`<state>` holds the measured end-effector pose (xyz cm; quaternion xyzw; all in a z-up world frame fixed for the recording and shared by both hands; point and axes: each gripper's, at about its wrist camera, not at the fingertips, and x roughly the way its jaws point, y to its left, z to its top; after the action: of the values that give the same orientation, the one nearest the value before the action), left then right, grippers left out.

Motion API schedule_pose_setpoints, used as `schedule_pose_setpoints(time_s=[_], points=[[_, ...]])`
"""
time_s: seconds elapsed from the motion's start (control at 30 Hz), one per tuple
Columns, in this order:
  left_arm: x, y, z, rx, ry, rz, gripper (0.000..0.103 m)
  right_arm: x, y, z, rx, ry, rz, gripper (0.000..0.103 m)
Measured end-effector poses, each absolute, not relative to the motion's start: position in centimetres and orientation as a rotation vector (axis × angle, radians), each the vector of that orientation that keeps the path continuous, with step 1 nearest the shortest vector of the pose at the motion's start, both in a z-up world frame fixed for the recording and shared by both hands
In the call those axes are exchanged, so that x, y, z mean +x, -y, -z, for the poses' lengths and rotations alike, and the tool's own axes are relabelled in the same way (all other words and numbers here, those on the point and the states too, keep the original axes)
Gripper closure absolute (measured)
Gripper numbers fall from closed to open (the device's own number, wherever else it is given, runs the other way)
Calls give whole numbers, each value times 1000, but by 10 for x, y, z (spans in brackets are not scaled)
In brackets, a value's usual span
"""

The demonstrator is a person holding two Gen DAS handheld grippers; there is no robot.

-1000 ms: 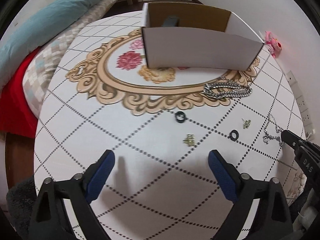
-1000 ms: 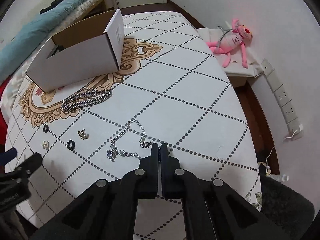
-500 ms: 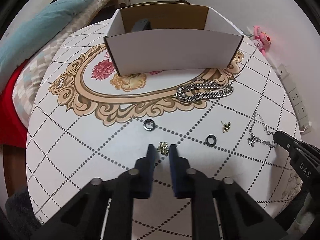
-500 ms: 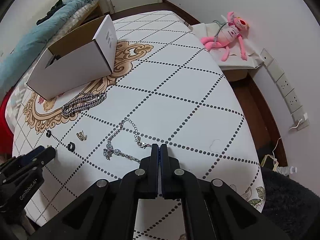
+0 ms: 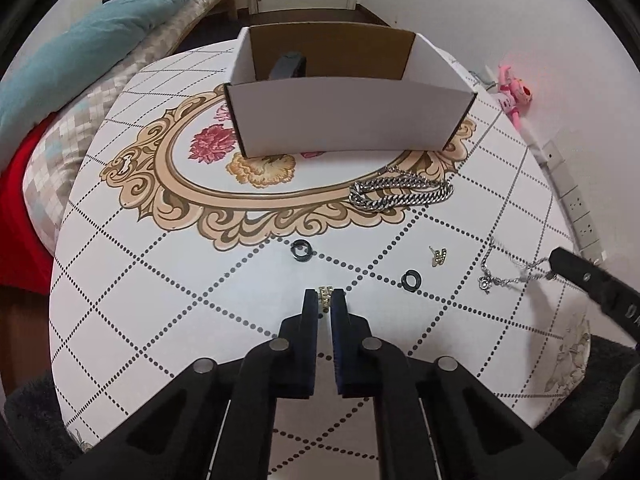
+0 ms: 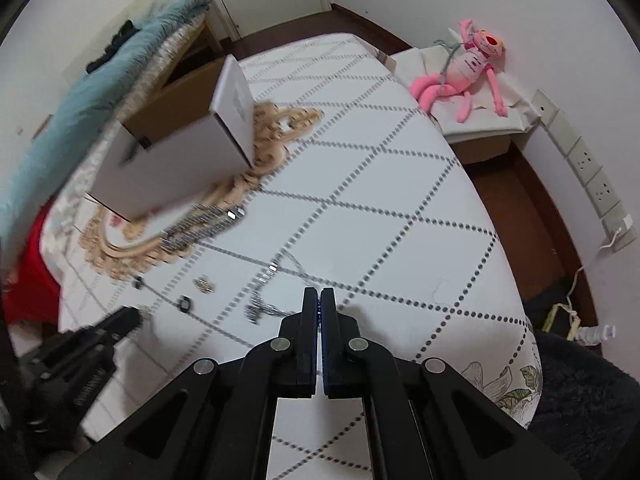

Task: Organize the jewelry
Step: 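Grasp the gold earring with the left tool while the right tool grasps the silver chain bracelet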

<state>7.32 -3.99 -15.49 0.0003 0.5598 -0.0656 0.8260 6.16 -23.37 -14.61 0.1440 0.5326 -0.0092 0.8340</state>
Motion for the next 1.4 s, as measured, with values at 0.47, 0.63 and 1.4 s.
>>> schedule_pose_setpoints(time_s=[0.47,0.63,1.4], points=[[81,-6,112,-190,-1139,147,97,74,225,85,344,-1026,-84,103],[85,8,147,-178,-1232,153,64,76,220,103,335,-1064,-88,103],[82,41,166,-7,-1188,154,98,77,242,166,386,-1196,-35,64]])
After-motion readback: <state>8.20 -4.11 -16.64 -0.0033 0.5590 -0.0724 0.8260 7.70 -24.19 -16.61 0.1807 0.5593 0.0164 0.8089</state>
